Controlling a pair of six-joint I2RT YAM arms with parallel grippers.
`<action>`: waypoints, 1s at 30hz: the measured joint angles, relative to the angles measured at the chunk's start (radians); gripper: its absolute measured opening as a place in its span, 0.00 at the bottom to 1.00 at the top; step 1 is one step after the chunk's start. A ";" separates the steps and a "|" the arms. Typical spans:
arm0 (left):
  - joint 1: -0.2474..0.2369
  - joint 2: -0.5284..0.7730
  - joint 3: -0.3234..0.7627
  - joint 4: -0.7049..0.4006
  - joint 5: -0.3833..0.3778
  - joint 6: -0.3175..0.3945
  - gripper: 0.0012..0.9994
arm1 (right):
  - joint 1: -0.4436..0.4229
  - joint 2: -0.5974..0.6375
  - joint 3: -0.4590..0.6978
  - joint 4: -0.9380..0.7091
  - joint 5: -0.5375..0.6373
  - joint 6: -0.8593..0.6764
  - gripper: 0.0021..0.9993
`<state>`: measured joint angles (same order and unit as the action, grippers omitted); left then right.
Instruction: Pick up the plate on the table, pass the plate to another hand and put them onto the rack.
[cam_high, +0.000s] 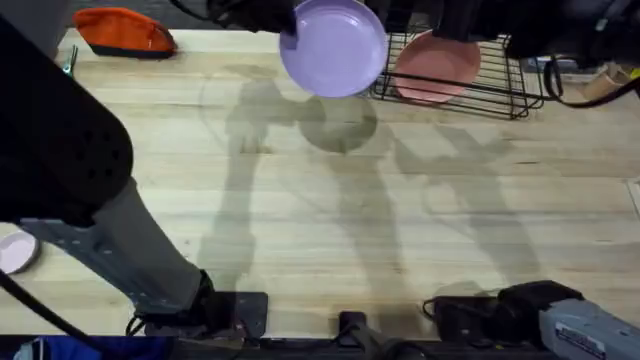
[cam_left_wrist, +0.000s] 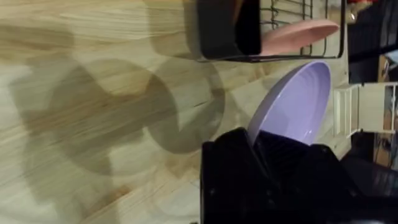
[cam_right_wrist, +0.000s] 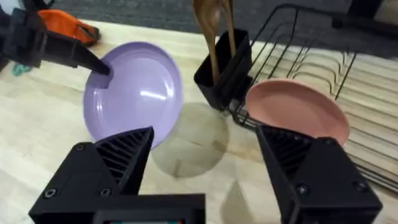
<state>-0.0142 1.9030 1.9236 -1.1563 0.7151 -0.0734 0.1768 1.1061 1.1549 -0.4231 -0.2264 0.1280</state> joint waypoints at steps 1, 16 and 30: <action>-0.010 0.000 0.000 0.003 0.000 0.001 0.04 | 0.000 0.000 0.000 -0.007 0.000 0.003 1.00; -0.105 0.000 0.000 0.039 0.007 0.008 0.04 | 0.000 0.072 0.002 -0.035 -0.003 0.266 1.00; -0.107 0.000 0.000 0.039 0.007 0.007 0.04 | 0.021 0.147 0.002 -0.034 -0.016 0.431 1.00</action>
<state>-0.1211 1.9030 1.9236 -1.1175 0.7223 -0.0661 0.1982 1.2527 1.1568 -0.4571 -0.2427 0.5594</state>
